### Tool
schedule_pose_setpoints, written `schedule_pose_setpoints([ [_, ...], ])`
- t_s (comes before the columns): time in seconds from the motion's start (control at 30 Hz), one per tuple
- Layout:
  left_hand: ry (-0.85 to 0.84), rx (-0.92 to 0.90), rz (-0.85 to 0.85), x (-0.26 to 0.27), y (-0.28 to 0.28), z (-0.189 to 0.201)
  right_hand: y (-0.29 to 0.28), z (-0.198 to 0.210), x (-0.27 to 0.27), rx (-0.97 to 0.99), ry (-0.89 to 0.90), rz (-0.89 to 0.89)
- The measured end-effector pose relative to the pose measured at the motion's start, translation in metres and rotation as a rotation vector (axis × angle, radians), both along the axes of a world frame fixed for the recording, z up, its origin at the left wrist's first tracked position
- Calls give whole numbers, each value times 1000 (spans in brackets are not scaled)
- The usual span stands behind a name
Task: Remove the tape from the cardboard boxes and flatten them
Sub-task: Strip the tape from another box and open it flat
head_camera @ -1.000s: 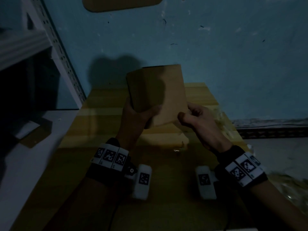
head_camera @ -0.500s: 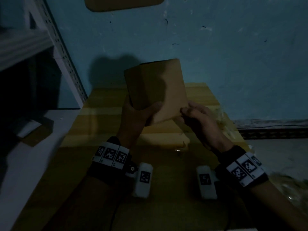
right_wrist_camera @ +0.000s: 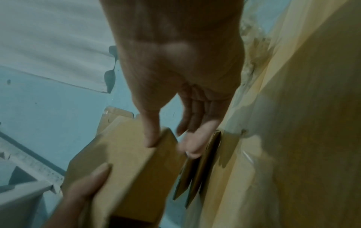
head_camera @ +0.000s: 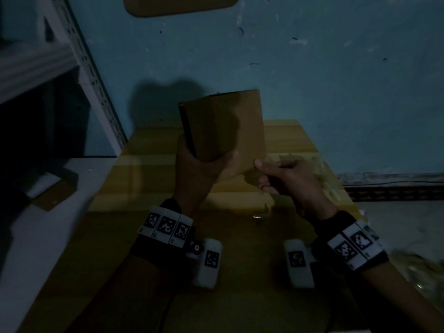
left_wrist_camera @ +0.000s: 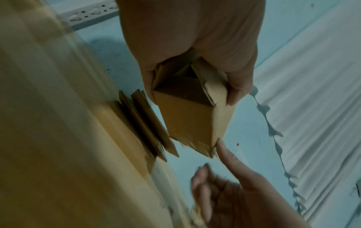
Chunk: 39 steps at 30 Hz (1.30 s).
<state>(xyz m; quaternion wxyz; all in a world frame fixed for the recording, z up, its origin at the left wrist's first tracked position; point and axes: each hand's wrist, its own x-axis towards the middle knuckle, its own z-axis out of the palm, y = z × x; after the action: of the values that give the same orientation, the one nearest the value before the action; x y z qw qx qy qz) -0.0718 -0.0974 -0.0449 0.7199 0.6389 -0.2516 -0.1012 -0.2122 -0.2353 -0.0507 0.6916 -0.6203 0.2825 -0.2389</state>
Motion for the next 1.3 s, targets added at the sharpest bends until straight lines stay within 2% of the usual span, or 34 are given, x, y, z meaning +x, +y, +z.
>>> schedule_pose_setpoints([
  [0.27, -9, 25, 37, -3, -2, 0, 2, 5, -1, 165, -56, 43],
  [0.6, -55, 49, 21, -7, -3, -3, 5, 6, -1, 121, -21, 25],
  [0.77, 18, -18, -7, -3, 0, 1, 11, 8, 1, 78, -125, 25],
  [0.97, 187, -71, -80, 5, 7, 9, 9, 12, 0, 78, -266, 51],
  [1.3, 343, -7, -137, 12, 15, 12, 3, 14, -3, 108, -295, 105],
])
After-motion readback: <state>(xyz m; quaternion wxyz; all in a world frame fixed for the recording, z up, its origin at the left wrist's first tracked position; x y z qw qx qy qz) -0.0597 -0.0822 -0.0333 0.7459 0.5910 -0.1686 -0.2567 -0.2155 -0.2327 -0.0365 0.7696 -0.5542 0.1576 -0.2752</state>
